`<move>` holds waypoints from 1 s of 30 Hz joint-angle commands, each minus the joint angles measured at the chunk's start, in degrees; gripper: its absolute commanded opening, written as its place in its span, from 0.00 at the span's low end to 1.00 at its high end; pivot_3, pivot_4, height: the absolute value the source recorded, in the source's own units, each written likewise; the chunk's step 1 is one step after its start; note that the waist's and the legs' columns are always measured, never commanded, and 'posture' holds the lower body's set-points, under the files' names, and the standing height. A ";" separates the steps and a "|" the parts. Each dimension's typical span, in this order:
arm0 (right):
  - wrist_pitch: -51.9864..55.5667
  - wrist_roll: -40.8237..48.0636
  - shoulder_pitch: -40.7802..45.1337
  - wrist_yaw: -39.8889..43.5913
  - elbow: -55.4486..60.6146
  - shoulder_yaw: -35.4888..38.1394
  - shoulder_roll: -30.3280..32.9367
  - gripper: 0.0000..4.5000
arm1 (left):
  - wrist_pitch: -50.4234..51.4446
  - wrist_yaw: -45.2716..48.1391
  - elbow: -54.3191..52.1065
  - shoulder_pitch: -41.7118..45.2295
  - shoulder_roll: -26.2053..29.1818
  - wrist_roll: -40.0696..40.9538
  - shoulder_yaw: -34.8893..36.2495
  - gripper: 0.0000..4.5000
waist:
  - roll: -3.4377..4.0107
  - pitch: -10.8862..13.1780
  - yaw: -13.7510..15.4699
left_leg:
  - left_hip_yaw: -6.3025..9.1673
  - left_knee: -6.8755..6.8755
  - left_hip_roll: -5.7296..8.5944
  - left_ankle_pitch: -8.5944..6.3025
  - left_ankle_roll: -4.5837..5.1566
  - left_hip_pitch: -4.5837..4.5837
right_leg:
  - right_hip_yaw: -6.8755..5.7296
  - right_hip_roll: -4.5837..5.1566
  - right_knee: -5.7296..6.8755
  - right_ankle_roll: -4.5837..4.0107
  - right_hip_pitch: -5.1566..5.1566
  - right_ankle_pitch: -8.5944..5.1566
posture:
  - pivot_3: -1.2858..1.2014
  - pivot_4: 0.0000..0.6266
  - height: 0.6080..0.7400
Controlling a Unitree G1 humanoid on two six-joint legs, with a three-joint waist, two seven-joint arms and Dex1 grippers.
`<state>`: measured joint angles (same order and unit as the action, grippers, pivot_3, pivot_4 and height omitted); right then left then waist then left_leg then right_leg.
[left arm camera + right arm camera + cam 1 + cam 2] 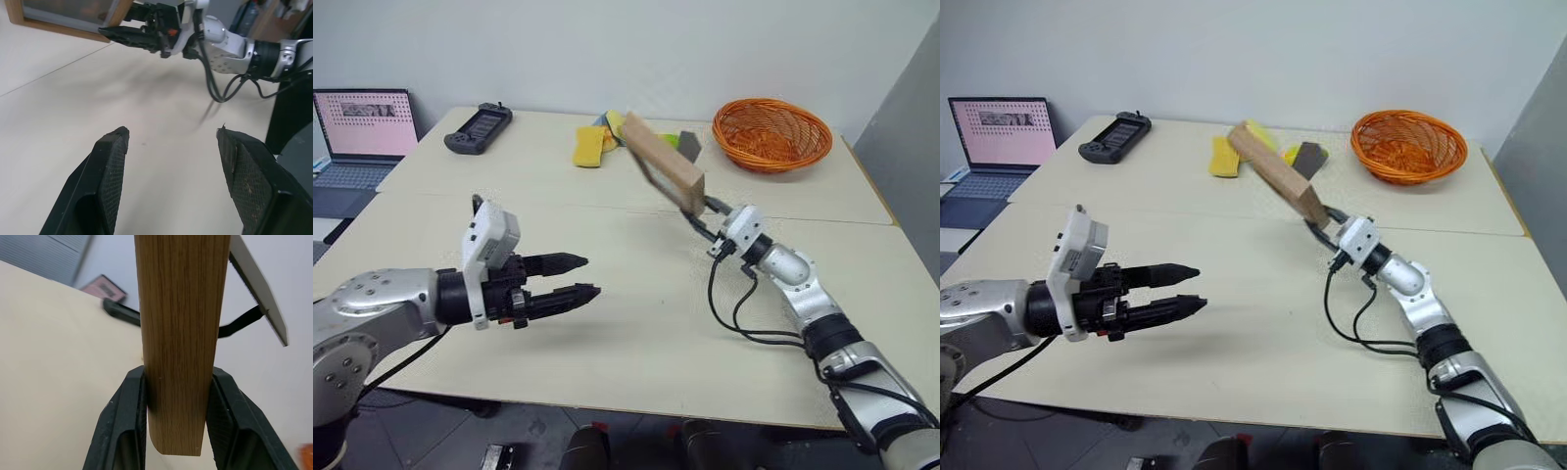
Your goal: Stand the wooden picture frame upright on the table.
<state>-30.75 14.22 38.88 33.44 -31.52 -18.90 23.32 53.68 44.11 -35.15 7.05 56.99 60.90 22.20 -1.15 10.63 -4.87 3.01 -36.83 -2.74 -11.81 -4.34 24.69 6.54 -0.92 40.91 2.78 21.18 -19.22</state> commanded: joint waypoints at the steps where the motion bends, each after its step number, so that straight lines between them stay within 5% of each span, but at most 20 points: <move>1: 9.14 5.54 -0.99 5.41 4.91 3.48 -2.32 0.30 | -1.44 -0.88 -3.53 -2.11 0.49 -0.50 4.02 0.68 | 0.01 0.02 0.13 | -0.01 0.00 0.00 0.00 0.00 0.01 | 0.00 0.00 -0.01 0.00 0.01 -0.01 | 0.52 0.24 1.00; 14: 33.51 15.26 -9.49 19.08 15.56 6.76 -6.04 0.30 | -0.91 -4.13 -3.35 -2.16 0.74 1.24 5.68 0.68 | 0.02 0.03 0.23 | -0.01 0.08 -0.01 0.00 0.00 0.01 | -0.07 -0.01 -0.04 -0.07 0.05 -0.07 | 0.52 0.24 1.00; 30: 46.28 15.64 -14.52 27.76 20.50 8.55 -5.84 0.30 | -0.16 -4.30 -1.79 0.56 2.01 3.27 5.46 0.68 | 0.01 0.03 0.19 | -0.05 0.15 -0.02 -0.01 0.00 0.02 | -0.09 -0.03 -0.07 -0.04 0.12 -0.16 | 0.52 0.24 1.00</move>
<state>15.11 28.32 23.88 60.16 -13.77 -12.37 17.77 53.48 39.84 -36.39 6.92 58.19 63.02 26.29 -1.14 10.66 -4.68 2.95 -36.67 -2.76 -11.82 -4.34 24.71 6.45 -0.95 40.84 2.74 21.31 -19.41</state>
